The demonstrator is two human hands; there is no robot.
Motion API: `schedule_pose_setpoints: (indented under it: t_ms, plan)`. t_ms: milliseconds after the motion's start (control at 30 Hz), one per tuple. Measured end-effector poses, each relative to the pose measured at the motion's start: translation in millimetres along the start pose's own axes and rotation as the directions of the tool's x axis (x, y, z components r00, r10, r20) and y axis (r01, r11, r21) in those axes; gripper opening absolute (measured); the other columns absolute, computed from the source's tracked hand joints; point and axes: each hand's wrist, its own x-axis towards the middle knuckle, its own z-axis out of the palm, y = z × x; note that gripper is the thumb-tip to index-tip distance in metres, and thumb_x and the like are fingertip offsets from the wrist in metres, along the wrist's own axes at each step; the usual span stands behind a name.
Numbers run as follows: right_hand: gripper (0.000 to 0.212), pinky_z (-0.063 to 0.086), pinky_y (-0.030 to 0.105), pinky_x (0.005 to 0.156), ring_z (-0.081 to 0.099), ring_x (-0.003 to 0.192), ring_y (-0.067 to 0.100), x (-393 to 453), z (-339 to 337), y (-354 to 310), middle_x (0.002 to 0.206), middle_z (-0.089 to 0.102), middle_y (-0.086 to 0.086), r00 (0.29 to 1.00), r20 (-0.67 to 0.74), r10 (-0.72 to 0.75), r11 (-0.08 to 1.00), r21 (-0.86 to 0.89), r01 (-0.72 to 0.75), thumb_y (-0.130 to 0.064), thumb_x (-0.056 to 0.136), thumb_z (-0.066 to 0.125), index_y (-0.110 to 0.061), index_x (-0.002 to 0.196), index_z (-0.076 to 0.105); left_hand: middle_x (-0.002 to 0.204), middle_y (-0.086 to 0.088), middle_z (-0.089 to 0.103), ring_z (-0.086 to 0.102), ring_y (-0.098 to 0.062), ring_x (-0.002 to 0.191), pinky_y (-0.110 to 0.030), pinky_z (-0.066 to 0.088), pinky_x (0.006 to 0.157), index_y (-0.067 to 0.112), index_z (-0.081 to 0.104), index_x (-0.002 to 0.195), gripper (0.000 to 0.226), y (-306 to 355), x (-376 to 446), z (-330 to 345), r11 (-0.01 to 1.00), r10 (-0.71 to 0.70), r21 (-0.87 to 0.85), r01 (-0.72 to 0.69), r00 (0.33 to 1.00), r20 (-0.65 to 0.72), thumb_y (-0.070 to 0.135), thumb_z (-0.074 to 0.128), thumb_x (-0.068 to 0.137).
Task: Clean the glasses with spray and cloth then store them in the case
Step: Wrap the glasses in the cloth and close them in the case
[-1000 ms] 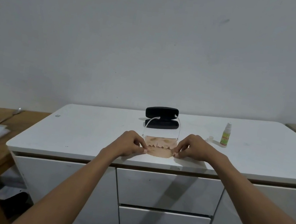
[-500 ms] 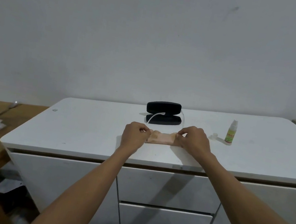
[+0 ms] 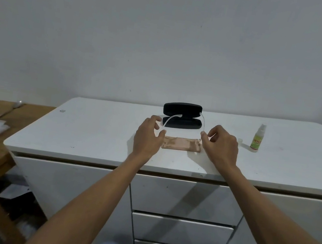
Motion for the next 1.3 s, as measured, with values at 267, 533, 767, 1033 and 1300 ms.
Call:
schedule_pose_setpoints:
  t_ms: [267, 533, 767, 1033, 1300]
  plan:
    - [0.019, 0.058, 0.038, 0.075, 0.07, 0.072, 0.016, 8.8, -2.0, -2.8, 0.093, 0.078, -0.007, 0.994, 0.093, -0.049, 0.994, 0.098, 0.04, -0.038, 0.094, 0.069, -0.028, 0.109, 0.075, 0.096, 0.005, 0.072, 0.064, -0.019, 0.082, -0.04, 0.056, 0.079, 0.021, 0.071, 0.105, 0.016, -2.2, 4.0, -2.7, 0.998, 0.047, -0.04, -0.044, 0.996, 0.07, 0.012, 0.062, 0.096]
    - [0.014, 0.058, 0.037, 0.078, 0.069, 0.074, 0.015, 15.4, -3.6, -2.4, 0.088, 0.079, -0.003, 0.99, 0.131, -0.042, 0.99, 0.14, 0.024, -0.033, 0.093, 0.072, -0.028, 0.103, 0.08, 0.102, 0.0, 0.066, 0.058, -0.018, 0.097, -0.03, 0.044, 0.078, 0.023, 0.076, 0.119, 0.028, -1.6, 13.6, -1.4, 0.957, 0.193, 0.145, -0.25, 0.927, 0.322, 0.016, 0.062, 0.097]
    - [0.019, 0.041, 0.03, 0.07, 0.066, 0.096, 0.019, 22.7, 1.4, -14.0, 0.099, 0.077, -0.005, 0.946, 0.266, -0.185, 0.975, -0.071, 0.211, -0.033, 0.097, 0.067, -0.034, 0.111, 0.08, 0.093, 0.007, 0.054, 0.056, -0.017, 0.095, -0.026, 0.046, 0.079, 0.024, 0.079, 0.111, 0.032, -12.6, 27.9, 1.0, 0.998, 0.048, 0.008, -0.056, 0.903, 0.428, 0.004, 0.06, 0.096]
    - [0.03, 0.042, 0.034, 0.075, 0.05, 0.114, 0.026, 22.8, 18.6, -14.6, 0.112, 0.075, 0.004, 0.857, 0.451, -0.248, 0.915, -0.181, 0.36, -0.027, 0.1, 0.06, -0.036, 0.125, 0.074, 0.098, -0.003, 0.071, 0.057, -0.01, 0.074, -0.019, 0.044, 0.07, 0.02, 0.079, 0.106, 0.022, -17.3, 33.7, -7.6, 0.97, -0.069, -0.188, 0.152, 0.92, 0.386, 0.006, 0.065, 0.095]
    - [0.045, 0.047, 0.036, 0.086, 0.053, 0.119, 0.022, 16.2, -4.3, -6.1, 0.114, 0.075, -0.005, 0.845, 0.467, -0.259, 0.937, -0.091, 0.337, -0.052, 0.086, 0.073, -0.034, 0.127, 0.071, 0.109, 0.008, 0.058, 0.048, -0.01, 0.105, -0.031, 0.046, 0.084, 0.043, 0.066, 0.128, 0.054, -15.5, 21.1, -17.5, 0.942, 0.205, 0.148, -0.303, 0.863, 0.462, 0.07, 0.062, 0.081]
